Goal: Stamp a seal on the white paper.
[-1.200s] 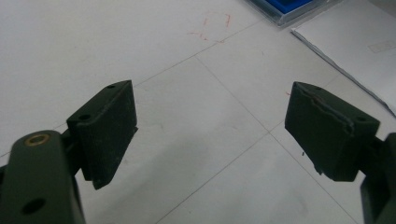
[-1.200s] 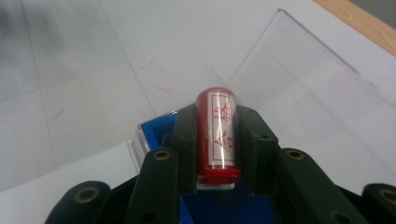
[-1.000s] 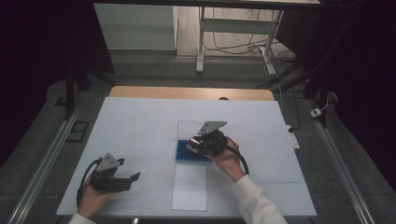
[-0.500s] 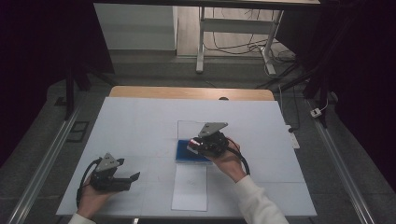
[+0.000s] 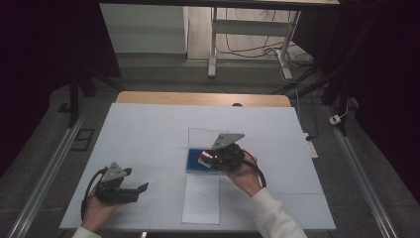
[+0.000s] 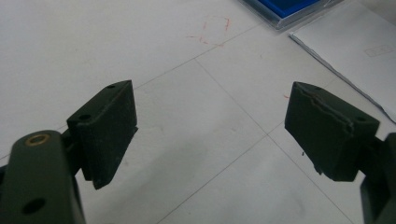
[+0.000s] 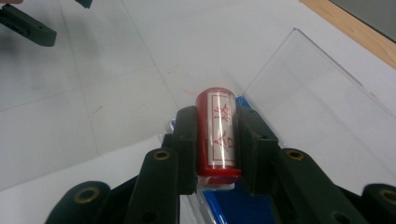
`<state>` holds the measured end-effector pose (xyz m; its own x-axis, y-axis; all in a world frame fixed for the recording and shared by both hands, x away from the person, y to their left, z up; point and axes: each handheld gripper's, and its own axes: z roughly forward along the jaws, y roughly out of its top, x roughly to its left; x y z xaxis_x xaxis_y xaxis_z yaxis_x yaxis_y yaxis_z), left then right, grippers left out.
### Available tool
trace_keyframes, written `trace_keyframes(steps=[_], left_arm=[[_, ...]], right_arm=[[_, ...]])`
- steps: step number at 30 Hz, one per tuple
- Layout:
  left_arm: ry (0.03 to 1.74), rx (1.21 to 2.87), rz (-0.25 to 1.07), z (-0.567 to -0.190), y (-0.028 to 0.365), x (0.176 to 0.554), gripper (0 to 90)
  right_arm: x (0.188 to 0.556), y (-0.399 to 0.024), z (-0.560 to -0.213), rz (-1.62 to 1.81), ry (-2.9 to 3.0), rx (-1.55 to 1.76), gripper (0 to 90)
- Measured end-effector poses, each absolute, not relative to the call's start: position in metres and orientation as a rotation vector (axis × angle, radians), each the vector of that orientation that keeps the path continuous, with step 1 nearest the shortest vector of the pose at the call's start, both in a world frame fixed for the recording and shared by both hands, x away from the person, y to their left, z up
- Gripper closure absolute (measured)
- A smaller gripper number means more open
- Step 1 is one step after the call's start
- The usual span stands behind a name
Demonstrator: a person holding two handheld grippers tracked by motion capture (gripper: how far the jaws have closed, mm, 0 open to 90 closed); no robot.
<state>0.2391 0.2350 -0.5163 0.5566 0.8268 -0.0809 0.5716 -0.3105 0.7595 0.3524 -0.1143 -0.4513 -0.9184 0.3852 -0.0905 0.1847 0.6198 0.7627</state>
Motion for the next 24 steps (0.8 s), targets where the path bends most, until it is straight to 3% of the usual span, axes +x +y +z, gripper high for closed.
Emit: trace_keyframes(steps=[24], left_arm=[[1.125,2.013,0.408,-0.517,0.235,0.24,17.0]], right_arm=[[0.315,-0.113,-0.454,1.165,2.674,0.351,70.2]])
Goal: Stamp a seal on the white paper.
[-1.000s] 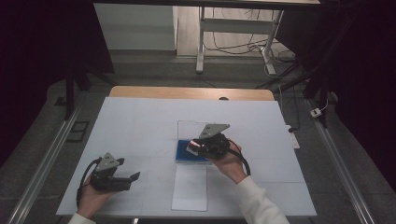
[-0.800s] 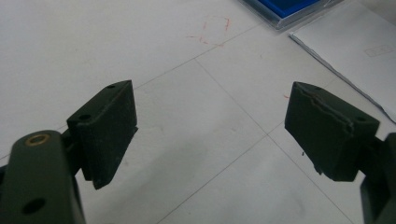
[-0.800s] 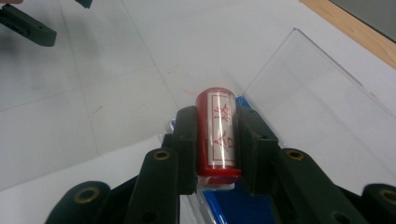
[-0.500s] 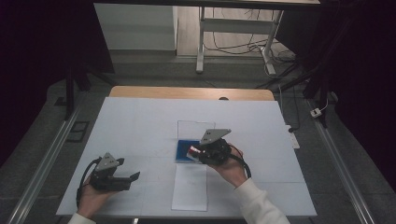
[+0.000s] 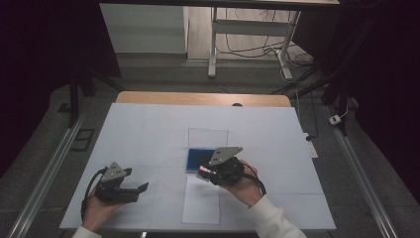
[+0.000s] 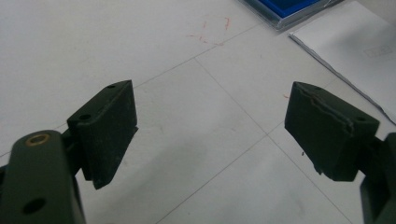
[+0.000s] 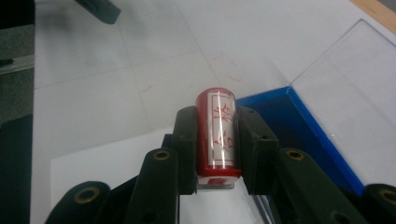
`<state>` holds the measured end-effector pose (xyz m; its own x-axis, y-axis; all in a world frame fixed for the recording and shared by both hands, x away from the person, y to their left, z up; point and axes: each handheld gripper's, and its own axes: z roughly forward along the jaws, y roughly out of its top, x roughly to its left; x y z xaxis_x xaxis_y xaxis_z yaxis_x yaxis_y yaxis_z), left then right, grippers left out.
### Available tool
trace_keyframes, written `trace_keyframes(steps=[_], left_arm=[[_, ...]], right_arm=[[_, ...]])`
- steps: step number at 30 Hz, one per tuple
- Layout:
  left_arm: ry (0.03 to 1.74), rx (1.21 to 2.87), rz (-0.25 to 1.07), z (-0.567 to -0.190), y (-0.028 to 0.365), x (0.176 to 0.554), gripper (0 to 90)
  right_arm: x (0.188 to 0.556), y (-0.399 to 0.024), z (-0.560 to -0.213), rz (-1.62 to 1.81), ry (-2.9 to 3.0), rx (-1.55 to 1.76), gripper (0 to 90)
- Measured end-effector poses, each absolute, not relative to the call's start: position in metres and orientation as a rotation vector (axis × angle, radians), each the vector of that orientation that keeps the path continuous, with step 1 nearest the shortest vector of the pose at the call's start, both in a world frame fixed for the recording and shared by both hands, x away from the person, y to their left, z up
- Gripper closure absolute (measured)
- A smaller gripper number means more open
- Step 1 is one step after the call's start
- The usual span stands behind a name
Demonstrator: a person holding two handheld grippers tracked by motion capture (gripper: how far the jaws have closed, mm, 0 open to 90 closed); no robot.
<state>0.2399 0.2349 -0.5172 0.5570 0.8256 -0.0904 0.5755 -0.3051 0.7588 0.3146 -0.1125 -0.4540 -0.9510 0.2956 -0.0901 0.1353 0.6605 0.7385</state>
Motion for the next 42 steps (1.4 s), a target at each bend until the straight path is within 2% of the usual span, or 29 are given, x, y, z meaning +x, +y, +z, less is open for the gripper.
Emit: trace_keyframes(steps=[25,42], left_arm=[[1.12,2.013,0.403,-0.517,0.235,0.24,17.2],[1.117,2.022,0.404,-0.517,0.234,0.24,17.3]], right_arm=[[0.291,-0.108,-0.467,1.099,2.768,0.304,70.2],[0.288,-0.104,-0.484,1.033,2.799,0.295,70.2]])
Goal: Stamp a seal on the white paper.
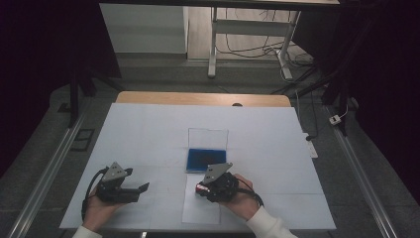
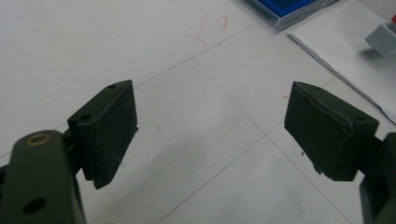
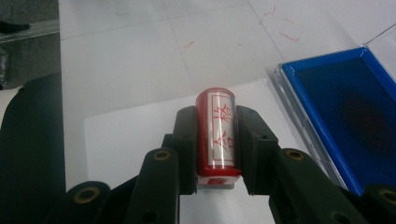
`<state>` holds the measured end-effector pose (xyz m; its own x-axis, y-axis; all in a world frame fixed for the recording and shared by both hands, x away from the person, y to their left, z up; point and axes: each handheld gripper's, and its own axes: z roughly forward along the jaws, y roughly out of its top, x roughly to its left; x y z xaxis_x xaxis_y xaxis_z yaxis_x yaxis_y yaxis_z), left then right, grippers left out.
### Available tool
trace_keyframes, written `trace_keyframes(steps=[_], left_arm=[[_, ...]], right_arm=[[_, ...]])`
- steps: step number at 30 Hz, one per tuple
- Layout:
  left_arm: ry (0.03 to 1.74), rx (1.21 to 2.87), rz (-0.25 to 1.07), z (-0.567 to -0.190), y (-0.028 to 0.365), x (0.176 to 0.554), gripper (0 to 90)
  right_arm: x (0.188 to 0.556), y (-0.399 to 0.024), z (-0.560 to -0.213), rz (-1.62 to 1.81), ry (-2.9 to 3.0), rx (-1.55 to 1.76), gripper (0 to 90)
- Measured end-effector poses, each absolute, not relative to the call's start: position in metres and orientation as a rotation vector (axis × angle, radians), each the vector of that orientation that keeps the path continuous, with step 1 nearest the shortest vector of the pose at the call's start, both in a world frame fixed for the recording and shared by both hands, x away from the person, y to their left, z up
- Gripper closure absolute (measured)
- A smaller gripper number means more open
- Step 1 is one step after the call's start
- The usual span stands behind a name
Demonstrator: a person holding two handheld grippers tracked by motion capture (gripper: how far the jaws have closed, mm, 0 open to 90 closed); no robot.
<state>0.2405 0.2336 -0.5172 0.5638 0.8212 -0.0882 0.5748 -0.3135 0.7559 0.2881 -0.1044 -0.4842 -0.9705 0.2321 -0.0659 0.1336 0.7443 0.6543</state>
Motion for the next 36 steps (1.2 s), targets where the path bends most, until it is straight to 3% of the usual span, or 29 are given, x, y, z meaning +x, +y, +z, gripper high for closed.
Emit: trace_keyframes(steps=[36], left_arm=[[1.115,2.028,0.408,-0.517,0.234,0.24,17.3]], right_arm=[[0.293,-0.105,-0.495,1.006,2.808,0.31,70.2]])
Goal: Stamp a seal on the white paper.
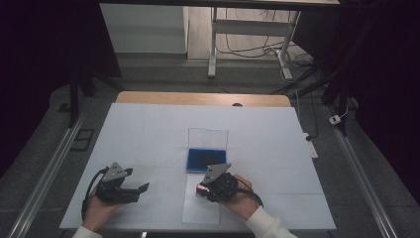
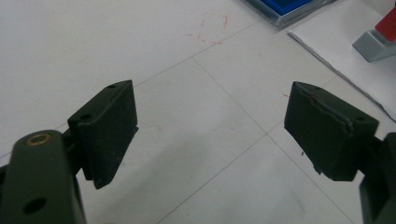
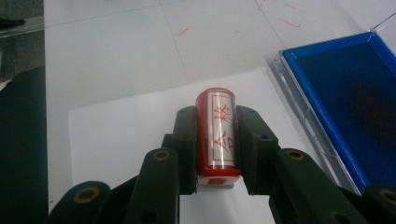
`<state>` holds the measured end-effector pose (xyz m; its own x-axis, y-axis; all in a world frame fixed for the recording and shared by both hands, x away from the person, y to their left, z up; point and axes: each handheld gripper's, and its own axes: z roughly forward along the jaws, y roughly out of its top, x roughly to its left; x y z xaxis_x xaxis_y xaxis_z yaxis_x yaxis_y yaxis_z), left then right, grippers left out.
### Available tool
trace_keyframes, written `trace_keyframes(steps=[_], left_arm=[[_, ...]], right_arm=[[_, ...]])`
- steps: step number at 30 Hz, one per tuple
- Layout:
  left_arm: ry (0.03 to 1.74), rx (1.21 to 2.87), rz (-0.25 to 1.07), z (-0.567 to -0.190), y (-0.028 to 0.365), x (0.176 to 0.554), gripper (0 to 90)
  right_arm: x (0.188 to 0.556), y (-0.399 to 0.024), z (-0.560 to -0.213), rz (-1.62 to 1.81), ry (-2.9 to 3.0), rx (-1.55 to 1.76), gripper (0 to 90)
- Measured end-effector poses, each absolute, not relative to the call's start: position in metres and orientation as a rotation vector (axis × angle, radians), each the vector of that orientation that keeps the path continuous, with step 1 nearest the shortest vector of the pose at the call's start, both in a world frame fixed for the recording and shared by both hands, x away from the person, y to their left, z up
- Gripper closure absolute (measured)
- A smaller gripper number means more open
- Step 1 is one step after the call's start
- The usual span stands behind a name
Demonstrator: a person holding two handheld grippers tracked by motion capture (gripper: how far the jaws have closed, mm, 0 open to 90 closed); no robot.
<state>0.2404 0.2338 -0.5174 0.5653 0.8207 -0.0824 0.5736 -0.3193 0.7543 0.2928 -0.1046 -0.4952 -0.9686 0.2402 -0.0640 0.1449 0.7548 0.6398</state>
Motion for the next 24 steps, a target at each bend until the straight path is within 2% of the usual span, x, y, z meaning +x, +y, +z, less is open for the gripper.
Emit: trace_keyframes(steps=[24], left_arm=[[1.119,2.03,0.41,-0.5176,0.2334,0.2402,17.3]], right_arm=[[0.294,-0.1022,-0.494,0.965,2.83,0.325,70.4]])
